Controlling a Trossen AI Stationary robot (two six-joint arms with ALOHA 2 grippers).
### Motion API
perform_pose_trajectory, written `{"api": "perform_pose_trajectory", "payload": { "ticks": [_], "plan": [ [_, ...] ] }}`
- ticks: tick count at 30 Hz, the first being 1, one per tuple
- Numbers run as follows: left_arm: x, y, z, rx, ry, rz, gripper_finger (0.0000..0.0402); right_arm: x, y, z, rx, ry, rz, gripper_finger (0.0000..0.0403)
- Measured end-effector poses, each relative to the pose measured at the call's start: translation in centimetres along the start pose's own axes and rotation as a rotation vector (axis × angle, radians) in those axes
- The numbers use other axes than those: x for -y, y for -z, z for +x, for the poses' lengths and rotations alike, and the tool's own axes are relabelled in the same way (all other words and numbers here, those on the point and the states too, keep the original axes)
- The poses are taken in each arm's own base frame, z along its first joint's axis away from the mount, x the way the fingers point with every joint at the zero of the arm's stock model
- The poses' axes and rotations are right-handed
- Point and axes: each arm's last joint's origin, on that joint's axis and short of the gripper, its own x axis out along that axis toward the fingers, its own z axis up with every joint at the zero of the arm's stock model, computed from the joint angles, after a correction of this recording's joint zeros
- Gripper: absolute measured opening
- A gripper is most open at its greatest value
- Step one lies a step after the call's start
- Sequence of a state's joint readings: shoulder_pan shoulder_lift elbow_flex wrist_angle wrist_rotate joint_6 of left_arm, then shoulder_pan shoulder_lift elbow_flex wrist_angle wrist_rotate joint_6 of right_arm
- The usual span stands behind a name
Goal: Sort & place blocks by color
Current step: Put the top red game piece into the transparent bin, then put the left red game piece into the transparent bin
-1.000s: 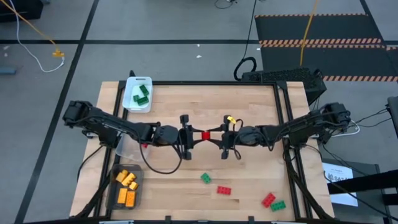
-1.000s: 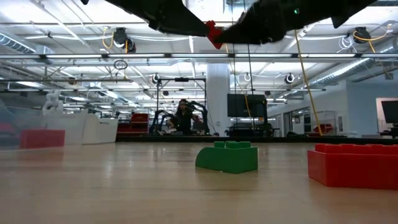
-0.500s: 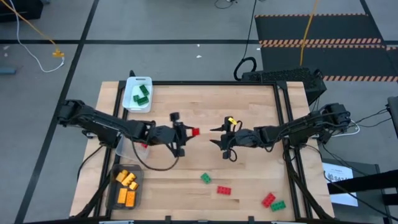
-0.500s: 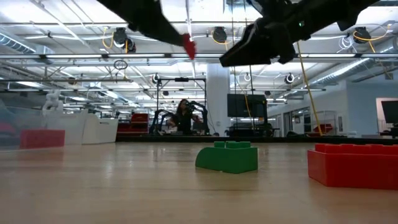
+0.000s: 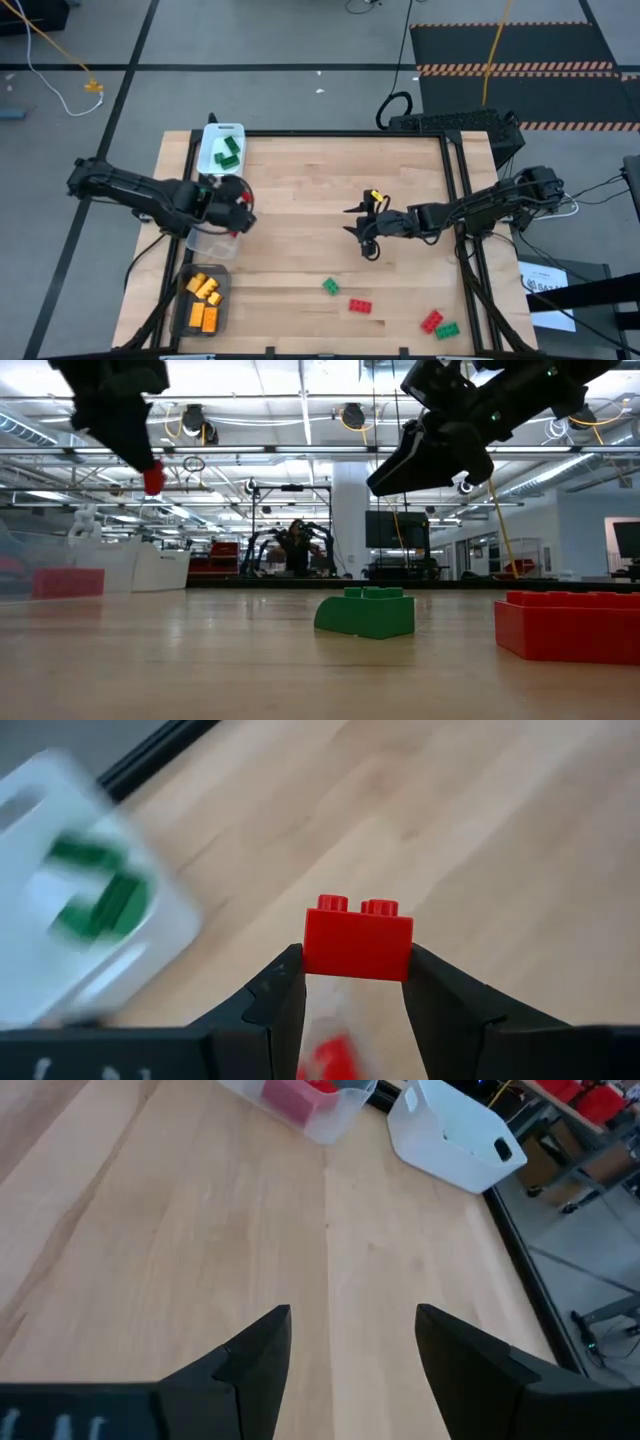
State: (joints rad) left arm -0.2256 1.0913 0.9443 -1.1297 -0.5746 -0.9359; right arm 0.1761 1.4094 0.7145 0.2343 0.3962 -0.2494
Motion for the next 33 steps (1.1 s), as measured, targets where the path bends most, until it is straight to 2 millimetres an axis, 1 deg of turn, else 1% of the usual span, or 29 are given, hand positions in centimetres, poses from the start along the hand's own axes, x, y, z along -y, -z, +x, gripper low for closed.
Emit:
{"api": "perform_pose_trajectory", "payload": {
  "ticks": [4,6,9,11,15,22,24,27,30,33],
  "plan": [
    [-0.8,0.5,0.0,-0.050,-0.076,-0.076,0.0149,-0.1,0.5,0.0,-0.014,-0.007,0.025,0.0208],
    [-0.9,0.8,0.0,-0.100,-0.088,-0.099,0.0149,-0.2,0.7,0.0,-0.018,-0.008,0.036,0.0208],
    [-0.9,1.3,0.3,-0.213,-0.109,-0.094,0.0149,-0.3,0.9,0.0,-0.024,-0.010,0.064,0.0208],
    [-1.1,1.6,0.4,-0.261,-0.152,-0.093,0.0152,-0.3,0.9,0.0,-0.024,-0.009,0.083,0.0208],
    [-0.9,1.9,0.8,-0.294,-0.222,-0.098,0.0178,-0.3,0.9,0.0,-0.025,-0.009,0.090,0.0208],
    [0.1,1.9,1.8,-0.307,-0.259,-0.069,0.0249,-0.3,0.9,0.0,-0.024,-0.010,0.090,0.0208],
    [0.2,1.9,2.1,-0.286,-0.278,-0.052,0.0266,-0.3,0.9,0.0,-0.025,-0.010,0.102,0.0208],
    [0.5,1.7,2.3,-0.223,-0.282,-0.033,0.0285,-0.3,0.9,-0.1,-0.024,-0.017,0.163,0.0208],
    [1.2,1.2,2.6,-0.171,-0.208,-0.007,0.0293,-0.6,0.6,-0.6,-0.003,-0.130,0.235,0.0208],
    [2.4,0.4,2.7,-0.090,-0.087,0.047,0.0290,-1.6,0.3,-1.1,0.006,-0.265,0.276,0.0208]
  ]
}}
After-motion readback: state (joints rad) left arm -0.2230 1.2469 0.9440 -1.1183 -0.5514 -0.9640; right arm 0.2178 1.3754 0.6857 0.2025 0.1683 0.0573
